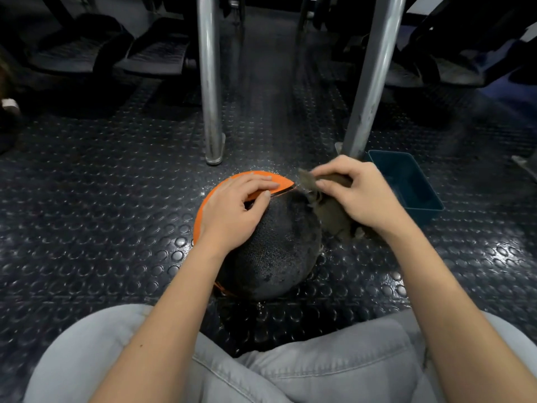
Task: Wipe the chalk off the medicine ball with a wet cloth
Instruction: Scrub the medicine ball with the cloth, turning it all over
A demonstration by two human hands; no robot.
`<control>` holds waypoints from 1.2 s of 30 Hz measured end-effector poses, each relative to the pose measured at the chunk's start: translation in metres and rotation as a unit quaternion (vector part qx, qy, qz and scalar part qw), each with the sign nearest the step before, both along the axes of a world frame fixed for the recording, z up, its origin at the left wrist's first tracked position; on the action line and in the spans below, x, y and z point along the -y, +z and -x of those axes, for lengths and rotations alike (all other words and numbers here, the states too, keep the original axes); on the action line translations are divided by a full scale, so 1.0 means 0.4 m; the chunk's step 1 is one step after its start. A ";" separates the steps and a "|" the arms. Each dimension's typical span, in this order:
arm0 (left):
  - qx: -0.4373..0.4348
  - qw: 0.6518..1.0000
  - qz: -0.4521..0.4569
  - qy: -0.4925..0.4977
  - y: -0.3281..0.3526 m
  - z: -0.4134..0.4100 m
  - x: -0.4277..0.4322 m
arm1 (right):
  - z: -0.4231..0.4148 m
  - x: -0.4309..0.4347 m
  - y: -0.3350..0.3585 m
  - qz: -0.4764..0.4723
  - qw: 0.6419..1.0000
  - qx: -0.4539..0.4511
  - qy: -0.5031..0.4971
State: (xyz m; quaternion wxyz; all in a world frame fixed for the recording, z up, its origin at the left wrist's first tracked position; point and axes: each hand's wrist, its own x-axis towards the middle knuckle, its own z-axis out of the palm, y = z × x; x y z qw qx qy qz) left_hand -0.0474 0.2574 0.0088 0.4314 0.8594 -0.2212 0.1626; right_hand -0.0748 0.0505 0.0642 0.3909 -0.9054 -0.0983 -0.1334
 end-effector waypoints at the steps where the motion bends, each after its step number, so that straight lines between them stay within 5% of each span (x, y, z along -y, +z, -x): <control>1: 0.004 1.000 -0.002 -0.002 0.001 0.001 0.000 | 0.004 -0.023 -0.001 -0.009 0.999 -0.011 0.051; 4: -0.004 1.000 -0.009 -0.001 0.005 0.000 0.006 | -0.016 -0.015 -0.060 0.032 0.997 -0.059 0.022; 7: -0.016 1.000 -0.018 0.001 0.003 0.000 0.010 | -0.022 0.048 -0.092 0.218 0.958 -0.139 -0.126; 10: -0.019 1.000 -0.006 0.008 0.000 0.000 0.003 | -0.021 0.038 -0.062 0.105 0.985 -0.067 -0.123; 14: 0.001 1.000 -0.005 0.000 0.003 0.000 0.002 | -0.002 -0.047 -0.017 0.024 0.999 -0.022 0.036; 19: -0.008 1.000 -0.014 0.000 0.001 -0.004 0.010 | -0.014 0.018 -0.082 0.155 0.971 -0.119 -0.135; 21: -0.006 1.000 -0.009 0.005 0.000 -0.002 0.007 | -0.016 0.033 -0.076 0.122 0.976 -0.100 -0.147; 24: 0.001 1.000 0.000 0.004 -0.001 0.000 0.001 | -0.003 -0.008 -0.029 -0.003 0.999 -0.015 -0.044; 27: 0.007 1.000 0.003 -0.002 0.000 -0.005 0.001 | 0.006 -0.041 -0.021 -0.021 0.996 -0.049 0.076; 32: 0.000 1.000 -0.001 -0.002 -0.003 -0.006 0.012 | -0.013 0.038 -0.081 0.206 0.959 -0.138 -0.138; 36: 0.009 1.000 0.009 -0.003 -0.006 -0.008 0.005 | -0.012 0.015 -0.039 0.074 0.992 -0.033 -0.101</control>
